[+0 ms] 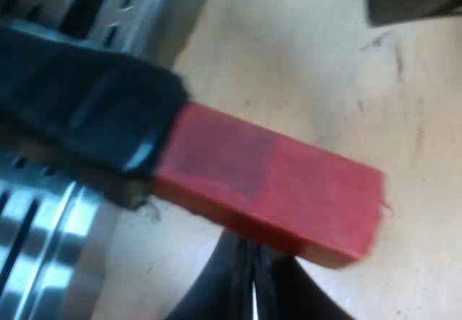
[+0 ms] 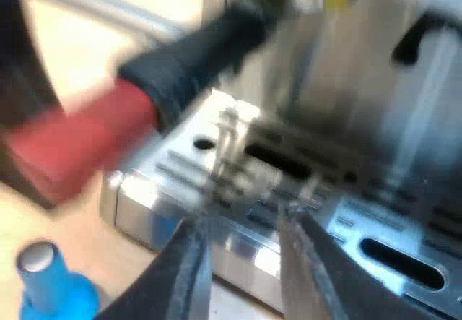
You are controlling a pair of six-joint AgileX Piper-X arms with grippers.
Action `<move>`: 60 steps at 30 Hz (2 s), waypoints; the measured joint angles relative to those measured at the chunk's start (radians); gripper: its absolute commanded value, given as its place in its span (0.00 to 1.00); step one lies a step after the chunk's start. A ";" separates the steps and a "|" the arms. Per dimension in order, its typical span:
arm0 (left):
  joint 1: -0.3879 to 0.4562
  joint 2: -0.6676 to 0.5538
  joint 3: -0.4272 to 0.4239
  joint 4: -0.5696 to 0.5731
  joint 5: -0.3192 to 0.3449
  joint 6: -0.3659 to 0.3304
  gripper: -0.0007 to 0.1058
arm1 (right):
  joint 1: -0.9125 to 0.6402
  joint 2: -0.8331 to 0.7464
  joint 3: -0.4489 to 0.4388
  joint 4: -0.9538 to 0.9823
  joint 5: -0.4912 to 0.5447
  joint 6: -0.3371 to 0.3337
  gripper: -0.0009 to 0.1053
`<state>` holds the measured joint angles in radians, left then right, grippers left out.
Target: Put the handle in the coffee machine
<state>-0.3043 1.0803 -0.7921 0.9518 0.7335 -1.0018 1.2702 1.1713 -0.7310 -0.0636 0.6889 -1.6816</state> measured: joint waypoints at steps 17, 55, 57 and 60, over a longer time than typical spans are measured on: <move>-0.092 0.003 0.021 -0.223 -0.089 -0.251 0.01 | 0.119 -0.263 0.005 0.046 0.155 0.020 0.55; 0.212 -0.515 -0.127 -0.133 -0.120 -0.493 0.75 | -0.162 -0.294 -0.412 0.721 -0.203 0.142 0.49; 0.214 -0.518 -0.137 -0.135 -0.119 -0.494 0.75 | -0.244 -0.294 -0.477 0.821 -0.256 0.142 0.49; 0.284 -0.517 -0.314 -0.115 -0.119 -0.591 0.75 | -0.434 -0.315 -0.540 0.970 -0.362 0.142 0.49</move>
<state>-0.0200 0.5636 -1.1061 0.8372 0.6144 -1.5926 0.8363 0.8566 -1.2706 0.9063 0.3265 -1.5396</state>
